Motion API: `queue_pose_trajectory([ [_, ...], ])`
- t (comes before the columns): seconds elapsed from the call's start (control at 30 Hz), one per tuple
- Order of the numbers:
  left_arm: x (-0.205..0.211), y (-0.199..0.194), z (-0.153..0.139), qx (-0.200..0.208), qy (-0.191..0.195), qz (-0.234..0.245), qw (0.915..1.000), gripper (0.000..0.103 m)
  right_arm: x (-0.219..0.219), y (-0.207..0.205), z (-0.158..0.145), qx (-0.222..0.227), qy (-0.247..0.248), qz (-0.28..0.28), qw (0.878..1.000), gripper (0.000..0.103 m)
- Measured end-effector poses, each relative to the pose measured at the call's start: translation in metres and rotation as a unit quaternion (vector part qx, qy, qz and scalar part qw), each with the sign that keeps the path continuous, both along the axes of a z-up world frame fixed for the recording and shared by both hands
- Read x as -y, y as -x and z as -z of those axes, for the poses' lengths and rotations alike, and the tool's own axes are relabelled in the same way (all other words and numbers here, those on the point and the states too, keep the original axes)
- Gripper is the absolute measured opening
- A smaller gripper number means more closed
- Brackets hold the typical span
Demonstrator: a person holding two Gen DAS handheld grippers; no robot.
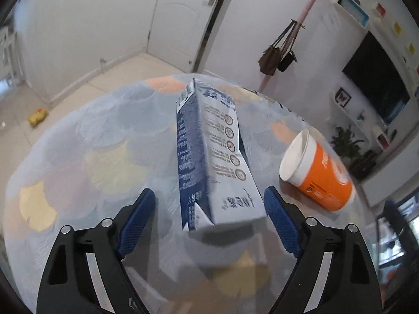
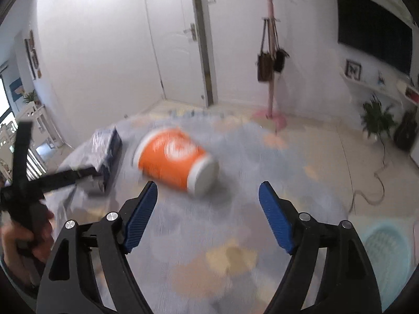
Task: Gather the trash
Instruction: 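Grasp the white milk carton with the left tool while the right tool grasps the orange soymilk cup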
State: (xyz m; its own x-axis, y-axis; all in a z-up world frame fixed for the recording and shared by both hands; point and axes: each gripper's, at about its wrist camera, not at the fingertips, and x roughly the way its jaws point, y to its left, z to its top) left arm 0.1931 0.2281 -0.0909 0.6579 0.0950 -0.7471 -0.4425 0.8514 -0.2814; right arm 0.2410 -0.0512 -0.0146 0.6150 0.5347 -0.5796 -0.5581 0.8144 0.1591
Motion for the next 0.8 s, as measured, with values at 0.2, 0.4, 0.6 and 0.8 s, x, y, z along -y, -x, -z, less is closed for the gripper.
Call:
queue_pose_trajectory([
  [0.2, 0.014, -0.006, 0.006, 0.0, -0.062, -0.004, 0.9981, 0.083, -0.036, -0.049, 0.02, -0.039, -0.004, -0.055, 0.998, 0.076],
  [0.4, 0.014, -0.007, 0.007, 0.002, -0.067, 0.001, 0.9978, 0.082, -0.06, -0.071, 0.042, -0.067, 0.017, -0.095, 0.993, 0.076],
  [0.6, 0.013, 0.001, 0.008, 0.011, -0.063, -0.004, 0.998, 0.075, -0.061, -0.044, 0.039, -0.07, 0.009, -0.121, 0.99, 0.069],
  [0.8, 0.006, 0.012, 0.008, 0.032, -0.038, -0.006, 0.9988, 0.073, -0.06, -0.004, 0.028, -0.077, 0.013, -0.17, 0.982, 0.069],
])
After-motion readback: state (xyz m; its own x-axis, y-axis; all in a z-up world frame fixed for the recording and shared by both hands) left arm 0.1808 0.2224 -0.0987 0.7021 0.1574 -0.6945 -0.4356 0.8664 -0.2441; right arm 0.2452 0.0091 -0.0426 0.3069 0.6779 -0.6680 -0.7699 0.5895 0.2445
